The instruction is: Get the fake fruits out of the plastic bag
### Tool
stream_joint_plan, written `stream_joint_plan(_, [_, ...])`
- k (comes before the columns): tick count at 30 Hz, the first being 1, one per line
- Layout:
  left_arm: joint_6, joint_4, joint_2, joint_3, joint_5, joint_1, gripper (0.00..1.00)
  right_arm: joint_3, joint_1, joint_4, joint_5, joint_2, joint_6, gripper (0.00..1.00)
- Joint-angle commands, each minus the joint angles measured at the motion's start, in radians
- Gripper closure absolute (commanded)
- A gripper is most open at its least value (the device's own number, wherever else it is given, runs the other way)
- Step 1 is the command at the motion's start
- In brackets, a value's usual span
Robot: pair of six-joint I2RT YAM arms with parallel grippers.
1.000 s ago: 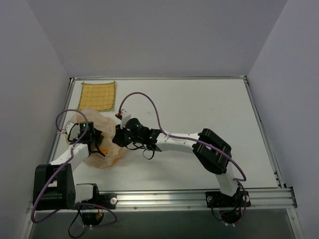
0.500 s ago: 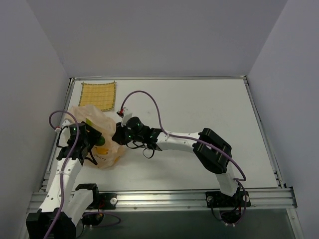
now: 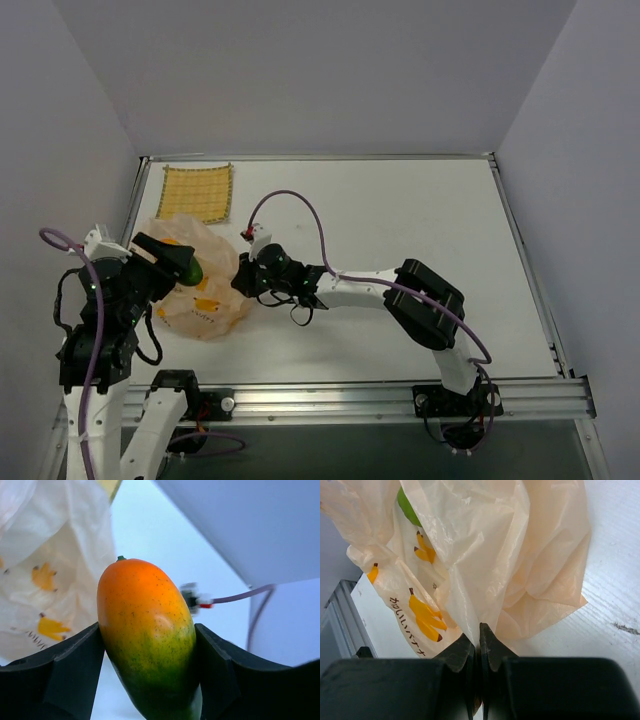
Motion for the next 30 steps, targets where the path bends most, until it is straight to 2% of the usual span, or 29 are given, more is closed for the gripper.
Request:
stream_joint_plan(1, [-0.016, 0.059, 0.055, 0.105, 0.037, -0.006, 0.65, -0.018, 0.018, 0.053, 0.028, -0.054, 0.001, 1.00])
stream_joint_plan(3, [-0.016, 0.161, 0.131, 0.179, 0.048, -0.006, 0.65, -0.041, 0.022, 0.062, 0.032, -0.062, 0.000, 1.00])
stream_joint_plan(6, [0.022, 0.269, 0.323, 0.313, -0.027, -0.046, 0.65, -0.068, 0.022, 0.079, 0.034, -0.066, 0.001, 1.00])
stream_joint_plan(13, [0.094, 0.392, 0.898, 0.664, -0.222, -0.058, 0.65, -0.085, 0.025, 0.102, 0.000, -0.037, 0.001, 1.00])
stream_joint_plan(15, [0.131, 0.424, 0.997, 0.723, -0.283, -0.056, 0.65, -0.087, 0.025, 0.108, -0.018, -0.031, 0.000, 1.00])
stream_joint_plan(18, [0.172, 0.434, 1.231, 0.855, -0.317, -0.052, 0.65, -0.093, 0.023, 0.116, -0.035, -0.031, -0.003, 1.00])
stream_joint_plan(22, [0.191, 0.415, 1.433, 1.016, -0.313, -0.047, 0.65, -0.092, 0.020, 0.116, -0.056, -0.032, -0.011, 1.00])
stream_joint_plan(30, [0.178, 0.337, 1.739, 1.282, -0.290, -0.046, 0.64, -0.085, -0.005, 0.110, -0.076, -0.042, -0.011, 1.00])
